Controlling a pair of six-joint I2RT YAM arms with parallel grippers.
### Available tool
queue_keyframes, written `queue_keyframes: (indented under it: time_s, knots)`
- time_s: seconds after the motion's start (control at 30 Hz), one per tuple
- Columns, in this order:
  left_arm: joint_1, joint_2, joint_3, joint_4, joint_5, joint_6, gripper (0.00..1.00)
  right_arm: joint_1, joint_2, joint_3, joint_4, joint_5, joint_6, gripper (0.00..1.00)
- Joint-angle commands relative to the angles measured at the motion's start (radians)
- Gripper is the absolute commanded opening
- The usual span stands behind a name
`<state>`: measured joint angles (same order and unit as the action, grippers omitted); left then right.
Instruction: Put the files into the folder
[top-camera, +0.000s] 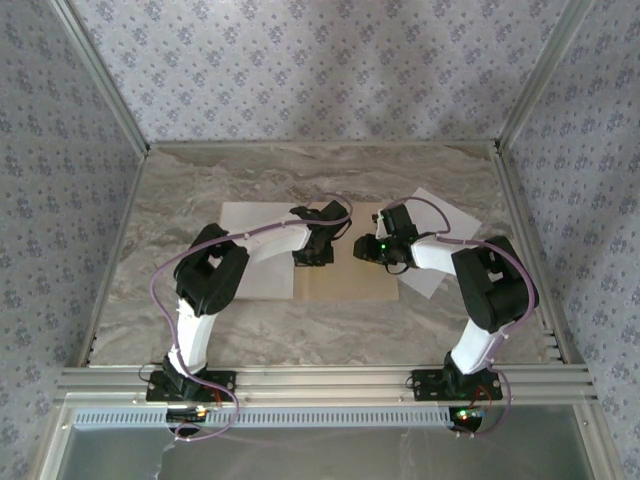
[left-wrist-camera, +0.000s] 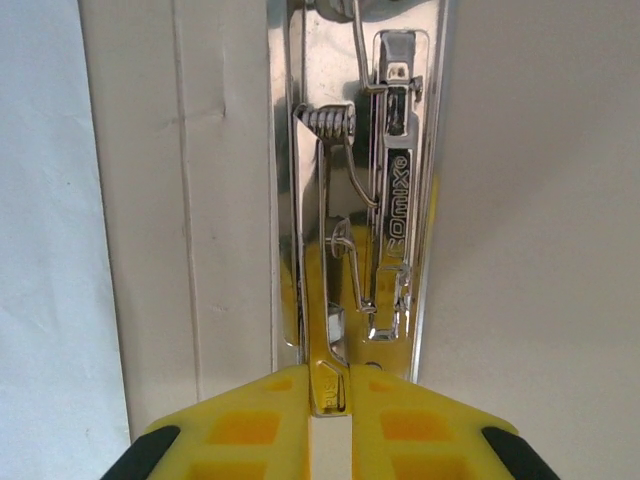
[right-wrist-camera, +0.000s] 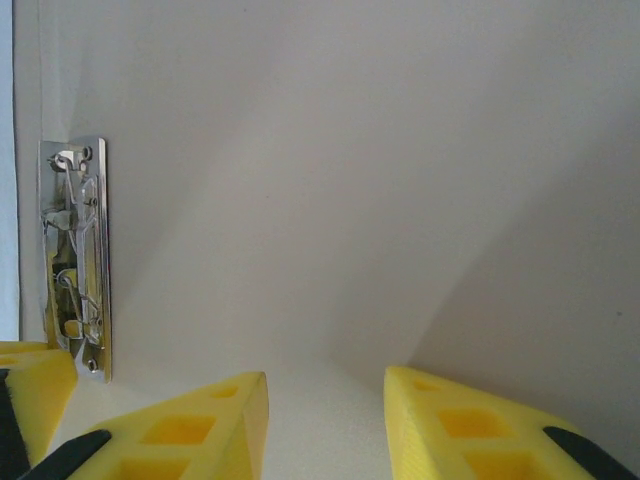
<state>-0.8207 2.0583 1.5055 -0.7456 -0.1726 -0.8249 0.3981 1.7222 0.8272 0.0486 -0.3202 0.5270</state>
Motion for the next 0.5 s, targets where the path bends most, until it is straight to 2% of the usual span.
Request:
queue_keyframes:
  time_s: [0.0,0.47]
  knots:
    - [-0.023,0.058,0.005,0.004,0.055,-0.020,0.13,0.022,0.037,-0.010,-0.037,-0.027,0.028,0.37]
    - [-0.058,0.096,0.004,0.061,0.077,-0.056,0.11,0.025,0.047,-0.001,-0.048,-0.023,0.036,0.37]
